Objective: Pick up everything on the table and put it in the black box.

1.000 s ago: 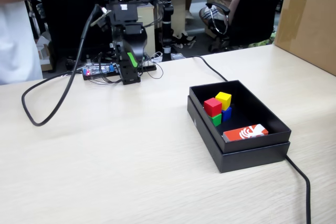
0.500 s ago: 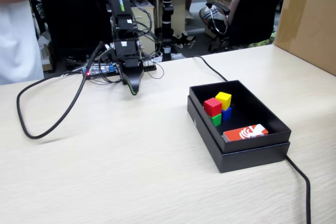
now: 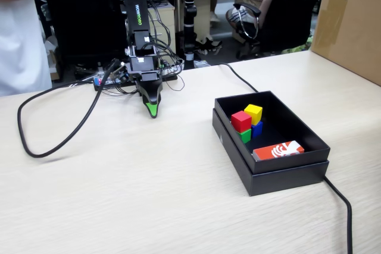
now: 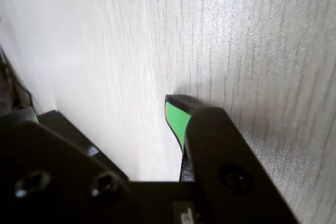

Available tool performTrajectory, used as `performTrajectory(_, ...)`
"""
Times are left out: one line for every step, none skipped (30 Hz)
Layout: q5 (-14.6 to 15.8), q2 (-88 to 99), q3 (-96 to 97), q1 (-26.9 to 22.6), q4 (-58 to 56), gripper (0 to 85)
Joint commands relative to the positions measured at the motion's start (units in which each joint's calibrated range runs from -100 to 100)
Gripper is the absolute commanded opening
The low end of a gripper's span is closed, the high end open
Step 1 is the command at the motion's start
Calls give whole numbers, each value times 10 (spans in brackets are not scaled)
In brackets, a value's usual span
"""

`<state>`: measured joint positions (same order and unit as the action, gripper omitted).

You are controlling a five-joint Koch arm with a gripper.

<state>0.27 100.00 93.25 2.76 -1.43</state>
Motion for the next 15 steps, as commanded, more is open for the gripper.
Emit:
performTrajectory(0,0,29,0,12,476)
performTrajectory(0,0,31,0,12,476)
performTrajectory(1,0,31,0,12,479)
performTrajectory(1,0,32,0,12,481)
performTrajectory(1,0,34,1,8,488)
performTrajectory(1,0,34,1,6,488)
performTrajectory(1,0,34,1,5,488)
performTrajectory(1,0,33,1,5,488)
performTrajectory(1,0,34,1,6,488)
performTrajectory(1,0,34,2,5,488)
performTrajectory(1,0,34,2,5,488)
performTrajectory(1,0,33,2,5,488)
performTrajectory(1,0,33,2,5,488)
performTrajectory(1,0,33,2,5,488)
performTrajectory(1,0,33,2,5,488)
